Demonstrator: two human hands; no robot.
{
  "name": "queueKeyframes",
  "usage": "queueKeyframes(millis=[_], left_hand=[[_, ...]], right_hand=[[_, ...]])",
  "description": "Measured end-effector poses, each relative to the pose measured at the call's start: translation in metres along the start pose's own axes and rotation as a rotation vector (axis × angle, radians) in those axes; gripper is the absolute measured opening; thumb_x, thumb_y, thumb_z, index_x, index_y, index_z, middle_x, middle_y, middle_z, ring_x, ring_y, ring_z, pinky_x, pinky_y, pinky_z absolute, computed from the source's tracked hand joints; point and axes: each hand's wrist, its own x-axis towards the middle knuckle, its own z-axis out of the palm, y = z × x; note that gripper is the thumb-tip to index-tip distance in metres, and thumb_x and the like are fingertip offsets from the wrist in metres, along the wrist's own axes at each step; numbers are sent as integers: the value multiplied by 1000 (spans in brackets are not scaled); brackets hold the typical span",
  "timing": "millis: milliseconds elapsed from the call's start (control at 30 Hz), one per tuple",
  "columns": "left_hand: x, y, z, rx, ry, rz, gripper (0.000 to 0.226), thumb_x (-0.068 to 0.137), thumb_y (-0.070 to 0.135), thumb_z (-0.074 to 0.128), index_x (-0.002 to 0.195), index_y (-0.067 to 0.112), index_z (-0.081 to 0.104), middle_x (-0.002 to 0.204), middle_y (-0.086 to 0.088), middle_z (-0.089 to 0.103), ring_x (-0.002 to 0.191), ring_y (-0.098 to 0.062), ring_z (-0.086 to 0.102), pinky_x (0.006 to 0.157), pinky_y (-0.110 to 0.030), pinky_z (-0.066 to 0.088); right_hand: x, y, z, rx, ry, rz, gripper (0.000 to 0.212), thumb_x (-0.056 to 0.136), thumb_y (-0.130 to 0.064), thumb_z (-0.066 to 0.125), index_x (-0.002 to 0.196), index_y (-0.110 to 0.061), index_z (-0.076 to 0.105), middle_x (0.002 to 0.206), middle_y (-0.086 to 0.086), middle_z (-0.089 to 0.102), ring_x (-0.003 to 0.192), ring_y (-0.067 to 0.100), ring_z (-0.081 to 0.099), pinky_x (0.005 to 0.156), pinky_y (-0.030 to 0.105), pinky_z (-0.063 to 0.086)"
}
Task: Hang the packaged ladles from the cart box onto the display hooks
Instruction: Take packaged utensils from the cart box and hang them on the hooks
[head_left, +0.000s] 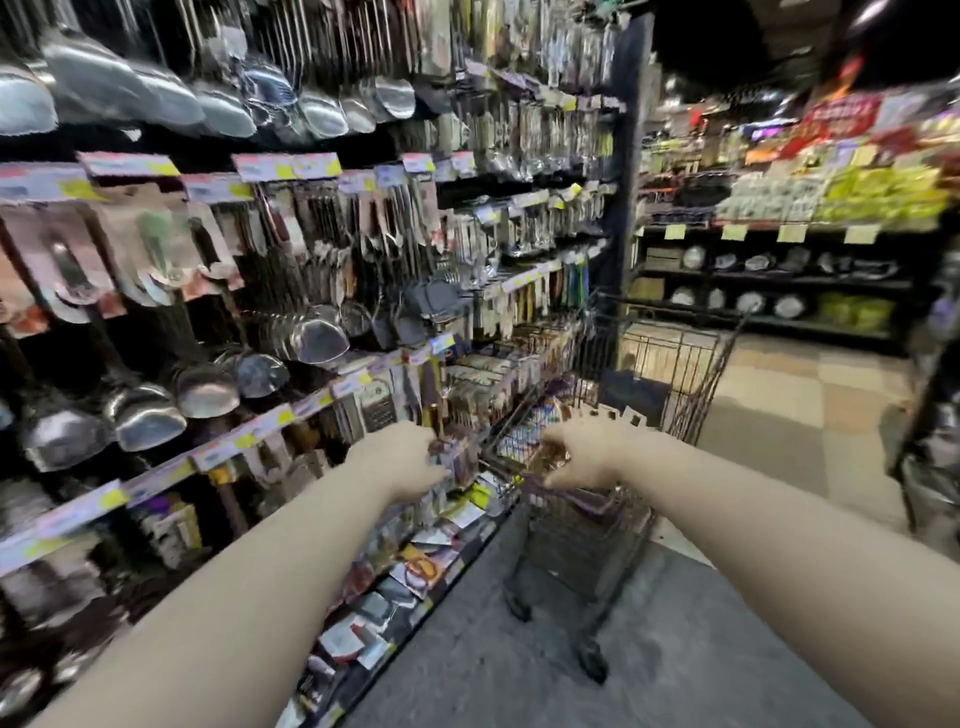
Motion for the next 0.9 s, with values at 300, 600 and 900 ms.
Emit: queueKeyframes(millis=[300, 600, 900], left_hand=[[103, 106, 57, -29, -93, 105, 44, 85, 46, 50, 112, 12, 54, 120, -11, 57, 110, -31, 56, 87, -41, 49], [218, 157, 108, -93, -168, 196, 43, 83, 51, 51, 112, 19, 55, 120, -7, 58, 107, -29, 57, 81, -36, 48], [373, 177, 162, -168, -280, 262, 40, 85, 45, 54, 112, 16, 56, 116, -10, 58, 108, -30, 58, 86, -37, 49]], right_hand=[[32, 141, 45, 92, -126, 118, 66, 83, -46, 59, 140, -25, 35, 144, 2, 44, 130, 24, 45, 104, 42, 42], [88, 231, 79, 231, -157, 224, 61, 80, -40, 61, 134, -21, 44, 137, 7, 51, 124, 25, 49, 103, 39, 43], [208, 311, 93, 294, -239, 359, 48, 83, -35, 60, 126, -16, 52, 130, 9, 57, 118, 25, 53, 97, 33, 45]])
